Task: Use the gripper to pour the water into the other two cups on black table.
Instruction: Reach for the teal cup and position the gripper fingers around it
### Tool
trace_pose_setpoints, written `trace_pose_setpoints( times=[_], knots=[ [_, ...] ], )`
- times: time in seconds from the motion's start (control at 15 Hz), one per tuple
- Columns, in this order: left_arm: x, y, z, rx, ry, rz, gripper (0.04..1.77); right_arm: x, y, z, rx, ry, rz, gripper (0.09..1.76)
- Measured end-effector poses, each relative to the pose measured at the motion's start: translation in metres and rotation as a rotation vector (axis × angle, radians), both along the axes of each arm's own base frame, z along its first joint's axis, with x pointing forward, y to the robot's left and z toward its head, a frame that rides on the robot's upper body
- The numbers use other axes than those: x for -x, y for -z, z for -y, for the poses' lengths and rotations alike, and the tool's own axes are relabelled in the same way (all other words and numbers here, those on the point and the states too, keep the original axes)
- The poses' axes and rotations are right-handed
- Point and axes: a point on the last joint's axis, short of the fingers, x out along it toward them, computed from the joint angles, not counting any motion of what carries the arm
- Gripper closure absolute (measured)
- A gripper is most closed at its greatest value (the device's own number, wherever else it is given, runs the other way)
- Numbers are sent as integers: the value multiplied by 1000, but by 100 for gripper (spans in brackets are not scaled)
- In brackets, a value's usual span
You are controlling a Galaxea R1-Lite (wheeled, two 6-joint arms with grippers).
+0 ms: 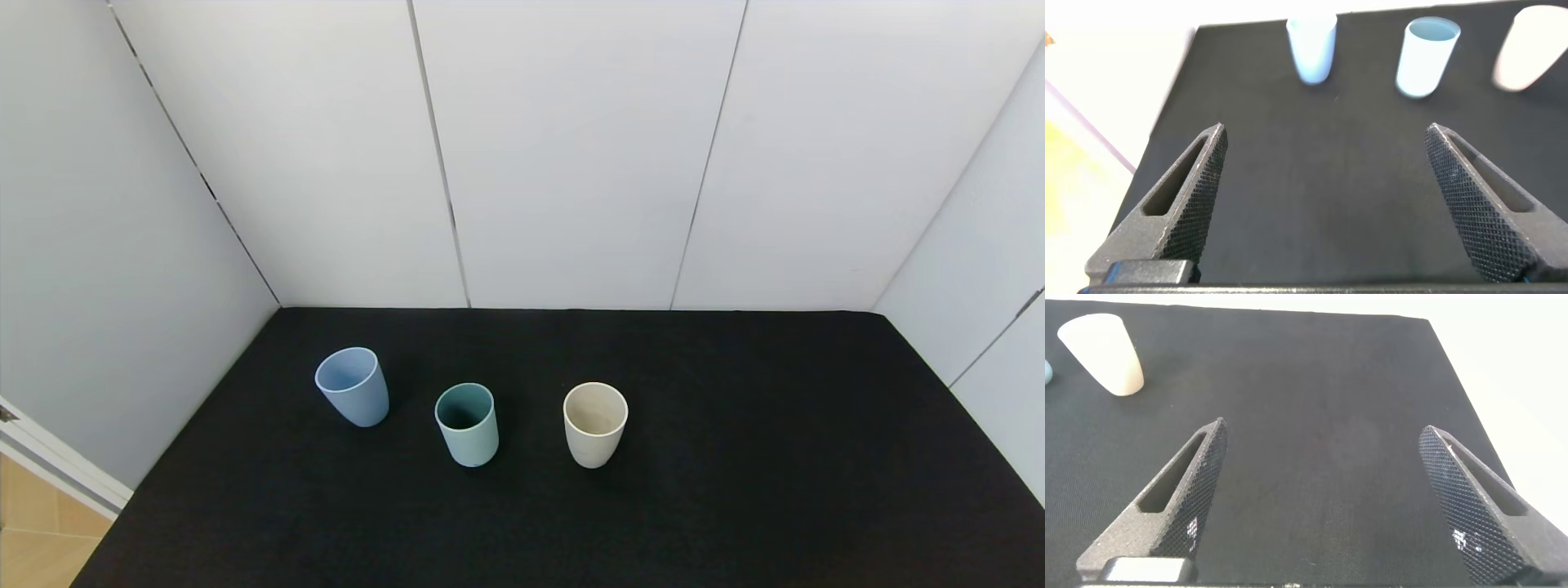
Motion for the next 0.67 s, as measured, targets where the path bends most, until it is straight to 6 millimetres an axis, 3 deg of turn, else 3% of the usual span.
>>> trace_pose_setpoints(
  times=[0.33, 0.67],
  knots=[
    [11, -43, 3, 0, 120, 28, 9, 0, 0, 0, 0, 0, 0, 14],
    [-17, -90, 5, -4, 240, -101, 9, 0, 0, 0, 0, 0, 0, 14]
  ],
)
